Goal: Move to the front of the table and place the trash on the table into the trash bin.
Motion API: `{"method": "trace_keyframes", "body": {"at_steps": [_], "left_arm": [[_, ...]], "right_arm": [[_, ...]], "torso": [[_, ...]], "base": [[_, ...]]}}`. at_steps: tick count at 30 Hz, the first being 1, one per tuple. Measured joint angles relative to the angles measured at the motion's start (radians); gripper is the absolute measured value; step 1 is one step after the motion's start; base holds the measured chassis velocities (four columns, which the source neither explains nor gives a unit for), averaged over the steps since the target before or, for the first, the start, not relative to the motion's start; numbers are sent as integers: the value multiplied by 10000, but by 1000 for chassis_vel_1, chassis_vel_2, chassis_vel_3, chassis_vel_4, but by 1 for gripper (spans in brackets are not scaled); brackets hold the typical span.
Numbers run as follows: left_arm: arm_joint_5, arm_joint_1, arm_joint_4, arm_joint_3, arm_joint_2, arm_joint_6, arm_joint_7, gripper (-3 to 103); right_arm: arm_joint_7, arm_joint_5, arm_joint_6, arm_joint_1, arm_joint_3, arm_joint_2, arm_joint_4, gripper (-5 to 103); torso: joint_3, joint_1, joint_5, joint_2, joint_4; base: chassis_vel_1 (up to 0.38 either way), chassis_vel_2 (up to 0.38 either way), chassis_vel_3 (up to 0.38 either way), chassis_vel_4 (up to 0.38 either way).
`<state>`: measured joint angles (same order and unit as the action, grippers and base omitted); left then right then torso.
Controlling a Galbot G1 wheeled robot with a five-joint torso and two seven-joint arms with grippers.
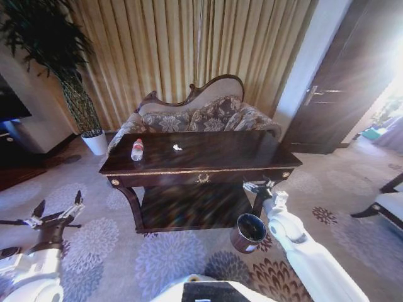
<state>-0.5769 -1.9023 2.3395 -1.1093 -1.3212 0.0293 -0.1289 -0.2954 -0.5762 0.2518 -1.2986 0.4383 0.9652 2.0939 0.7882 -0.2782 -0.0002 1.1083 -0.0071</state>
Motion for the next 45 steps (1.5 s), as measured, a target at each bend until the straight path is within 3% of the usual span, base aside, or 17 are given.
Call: {"method": "trace_keyframes", "body": {"at_steps": [30,41,45], "left_arm": [[15,5,128,42,81,46,64,100],[-440,71,151,42,264,47,407,100],[-654,39,151,-10,293,32,802,100]], "right_arm": [[-94,-100,-181,197,-195,-140,228,100],[-83,-294,-188,150,-127,-192,389,100],[-78,-348,-167,150,-150,-199,451,100]], "torso": [[0,0,1,-1,0],[2,-3,1,-3,-1],[3,-5,1,-5,-1]], "base": [[-26,28,26,-26],[-146,144,146,-145],[-81,94,84,-98]]}}
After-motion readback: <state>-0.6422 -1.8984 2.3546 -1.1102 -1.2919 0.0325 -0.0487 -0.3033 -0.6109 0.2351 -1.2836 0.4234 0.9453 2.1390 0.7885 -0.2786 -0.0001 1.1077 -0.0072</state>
